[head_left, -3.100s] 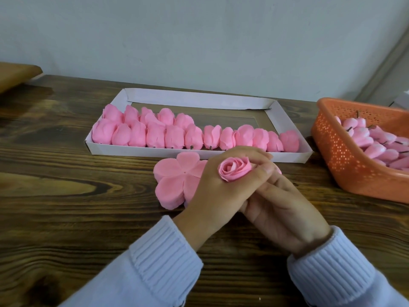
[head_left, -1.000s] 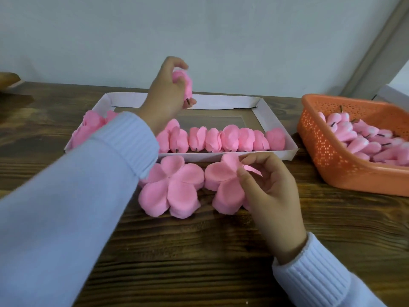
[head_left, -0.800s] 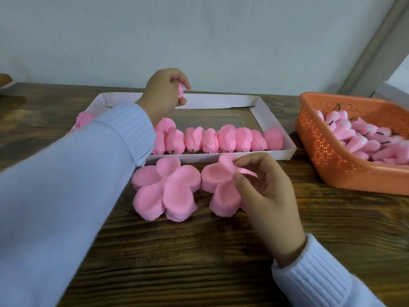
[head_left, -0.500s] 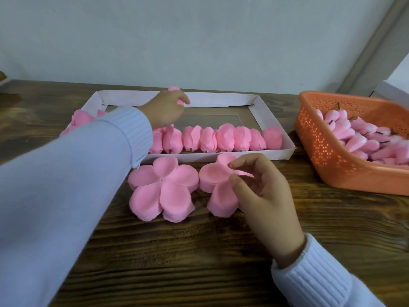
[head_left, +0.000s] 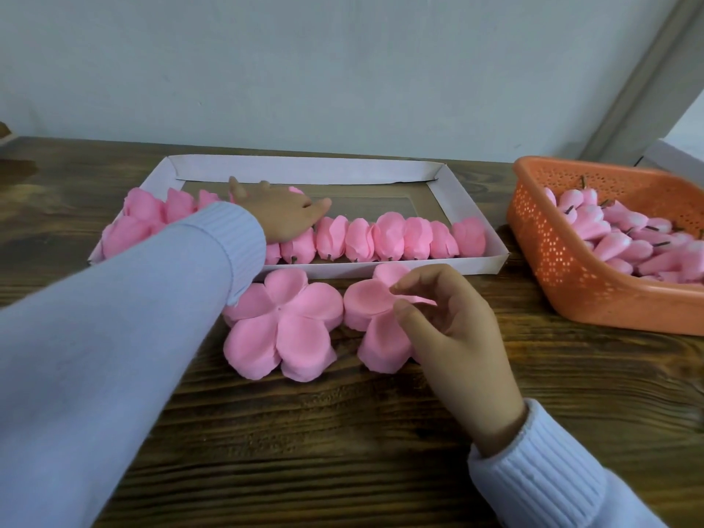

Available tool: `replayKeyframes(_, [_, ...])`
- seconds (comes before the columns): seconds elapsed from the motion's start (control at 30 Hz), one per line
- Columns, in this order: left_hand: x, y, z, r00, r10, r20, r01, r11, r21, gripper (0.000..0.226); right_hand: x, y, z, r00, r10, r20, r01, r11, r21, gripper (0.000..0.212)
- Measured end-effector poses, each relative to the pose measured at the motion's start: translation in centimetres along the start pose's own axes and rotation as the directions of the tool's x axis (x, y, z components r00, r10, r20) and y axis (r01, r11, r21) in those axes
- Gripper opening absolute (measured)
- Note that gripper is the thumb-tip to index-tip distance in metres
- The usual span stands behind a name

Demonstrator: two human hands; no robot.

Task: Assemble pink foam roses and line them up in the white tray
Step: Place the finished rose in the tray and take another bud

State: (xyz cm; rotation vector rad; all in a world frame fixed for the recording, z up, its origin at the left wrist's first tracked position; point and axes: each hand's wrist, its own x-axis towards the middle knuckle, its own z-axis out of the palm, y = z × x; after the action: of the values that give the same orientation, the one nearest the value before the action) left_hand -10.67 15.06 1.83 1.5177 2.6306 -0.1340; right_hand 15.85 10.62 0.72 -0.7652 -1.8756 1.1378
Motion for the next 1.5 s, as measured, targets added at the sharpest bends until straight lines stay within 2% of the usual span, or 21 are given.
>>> replayKeyframes(0.1, [0.0, -0.1, 0.2, 0.999, -0.038, -0.004, 0.038, 0.998, 0.046, 0.066, 0.0, 0.0, 0.0, 1.0, 0.011, 0.003, -0.011, 1.0, -0.005, 0.025])
replayKeyframes(0.2, [0.1, -0.5, 0.2, 0.999, 0.031, -0.012, -0.032, 0.997, -0.068, 0.066, 0.1, 0.1, 0.0, 1.0, 0.015, 0.003, -0.015, 1.0, -0.005, 0.024])
replayKeyframes(0.3, [-0.1, -0.7, 0.1, 0.995, 0.098, -0.037, -0.103, 0.982, -0.161, 0.056, 0.1, 0.1, -0.1, 1.0, 0.016, 0.002, -0.016, 1.0, -0.005, 0.022])
replayKeyframes(0.57, [-0.6, -1.1, 0.3, 0.991, 0.116, -0.069, -0.127, 0.976, -0.178, 0.061, 0.1, 0.0, -0.1, 1.0, 0.028, 0.01, -0.028, 1.0, -0.012, 0.022])
replayKeyframes(0.7, [-1.2, -0.8, -0.3, 0.963, 0.052, -0.263, -0.095, 0.984, -0.153, 0.05, 0.1, 0.0, -0.2, 1.0, 0.027, 0.01, -0.027, 1.0, -0.008, 0.021])
replayKeyframes(0.8, [-2.1, -0.8, -2.3, 0.874, -0.034, -0.484, -0.121, 0.951, -0.284, 0.046, 0.1, 0.0, -0.2, 1.0, 0.027, 0.013, -0.027, 1.0, -0.011, 0.021])
replayKeyframes(0.87, [-2.6, -0.5, -4.1, 0.795, -0.166, -0.584, -0.142, 0.884, -0.445, 0.042, 0.1, 0.0, -0.2, 1.0, 0.026, 0.013, -0.026, 1.0, -0.013, 0.022])
replayKeyframes(0.9, [-2.9, -0.2, -5.2, 0.762, -0.266, -0.59, -0.164, 0.803, -0.574, 0.04, 0.1, 0.0, -0.1, 1.0, 0.025, 0.013, -0.025, 1.0, -0.011, 0.023])
replayKeyframes(0.97, [-4.1, 0.7, -7.0, 0.745, -0.432, -0.508, -0.244, 0.533, -0.81, 0.044, 0.0, 0.0, -0.1, 1.0, 0.026, 0.009, -0.026, 1.0, 0.001, 0.023])
replayKeyframes(1.0, [-4.9, 1.2, -7.6, 0.752, -0.451, -0.481, -0.305, 0.409, -0.86, 0.045, 0.0, 0.0, -0.2, 1.0, 0.027, 0.004, -0.027, 1.0, 0.005, 0.023])
replayKeyframes(1.07, [-7.2, 2.4, -8.1, 0.77, -0.427, -0.474, -0.419, 0.222, -0.88, 0.04, -0.1, 0.1, -0.2, 1.0, 0.022, -0.012, -0.022, 1.0, 0.009, 0.023])
replayKeyframes(1.13, [-9.7, 3.3, -7.4, 0.778, -0.403, -0.483, -0.495, 0.082, -0.865, 0.028, -0.2, 0.1, -0.2, 0.999, 0.024, -0.031, -0.023, 0.999, 0.028, 0.024])
replayKeyframes(1.17, [-10.9, 3.7, -6.5, 0.782, -0.401, -0.478, -0.505, 0.043, -0.862, 0.022, -0.2, 0.1, -0.2, 0.999, 0.021, -0.04, -0.02, 0.999, 0.037, 0.024])
replayKeyframes(1.3, [-14.9, 4.5, -0.7, 0.865, -0.324, -0.383, -0.419, -0.046, -0.907, 0.016, -0.4, 0.0, -0.3, 0.998, -0.023, -0.064, 0.025, 0.999, 0.03, 0.028])
replayKeyframes(1.37, [-15.3, 4.5, 1.7, 0.904, -0.25, -0.348, -0.343, 0.064, -0.937, 0.022, -0.4, 0.0, -0.3, 0.997, -0.031, -0.076, 0.034, 0.999, 0.03, 0.029])
replayKeyframes(1.43, [-15.3, 4.6, 2.8, 0.913, -0.211, -0.348, -0.315, 0.177, -0.932, 0.025, -0.4, -0.2, -0.2, 0.994, -0.057, -0.09, 0.058, 0.998, 0.016, 0.028])
replayKeyframes(1.5, [-15.5, 4.8, 3.0, 0.92, -0.165, -0.355, -0.328, 0.172, -0.929, 0.023, -0.3, -0.5, -0.4, 0.994, -0.054, -0.1, 0.057, 0.998, 0.021, 0.027])
